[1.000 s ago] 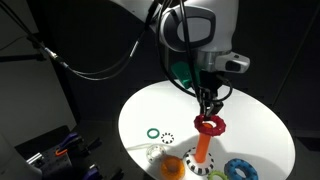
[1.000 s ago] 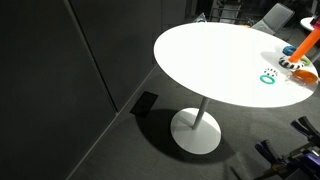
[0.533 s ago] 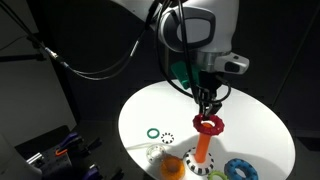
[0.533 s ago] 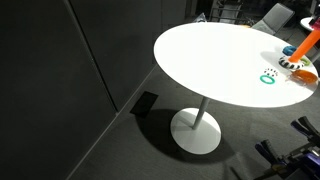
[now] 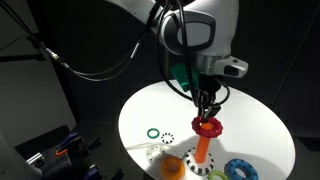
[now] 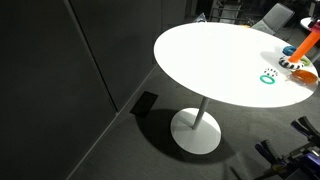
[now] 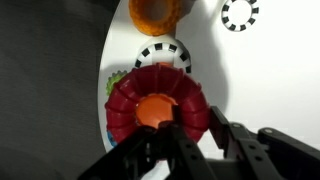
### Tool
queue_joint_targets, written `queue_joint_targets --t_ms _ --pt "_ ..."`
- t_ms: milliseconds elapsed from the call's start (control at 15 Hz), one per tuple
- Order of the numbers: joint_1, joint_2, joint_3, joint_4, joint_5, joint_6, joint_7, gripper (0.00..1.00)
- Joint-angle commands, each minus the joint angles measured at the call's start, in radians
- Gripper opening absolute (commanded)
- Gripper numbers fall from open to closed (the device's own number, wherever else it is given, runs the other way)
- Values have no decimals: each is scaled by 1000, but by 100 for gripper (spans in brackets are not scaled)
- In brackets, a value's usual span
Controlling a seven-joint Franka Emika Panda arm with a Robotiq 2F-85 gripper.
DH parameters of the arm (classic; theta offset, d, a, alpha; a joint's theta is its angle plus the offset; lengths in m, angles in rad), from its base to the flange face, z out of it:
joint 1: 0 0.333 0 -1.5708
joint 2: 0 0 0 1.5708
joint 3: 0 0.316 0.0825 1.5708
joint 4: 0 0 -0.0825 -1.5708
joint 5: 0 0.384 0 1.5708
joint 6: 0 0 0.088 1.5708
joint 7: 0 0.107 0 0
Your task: Put the pink circular object on the orange object
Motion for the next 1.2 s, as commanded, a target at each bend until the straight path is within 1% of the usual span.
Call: queue_joint_targets --t_ms 0,200,333,800,1133 --pt "-17 3 12 8 13 -11 -7 63" --pt "-19 4 13 7 16 -13 -9 87" --pt "-20 6 14 7 19 -16 -11 99" --pt "-28 -4 15 9 39 -21 -21 100" --pt "-46 -34 5 -5 52 -11 -35 100"
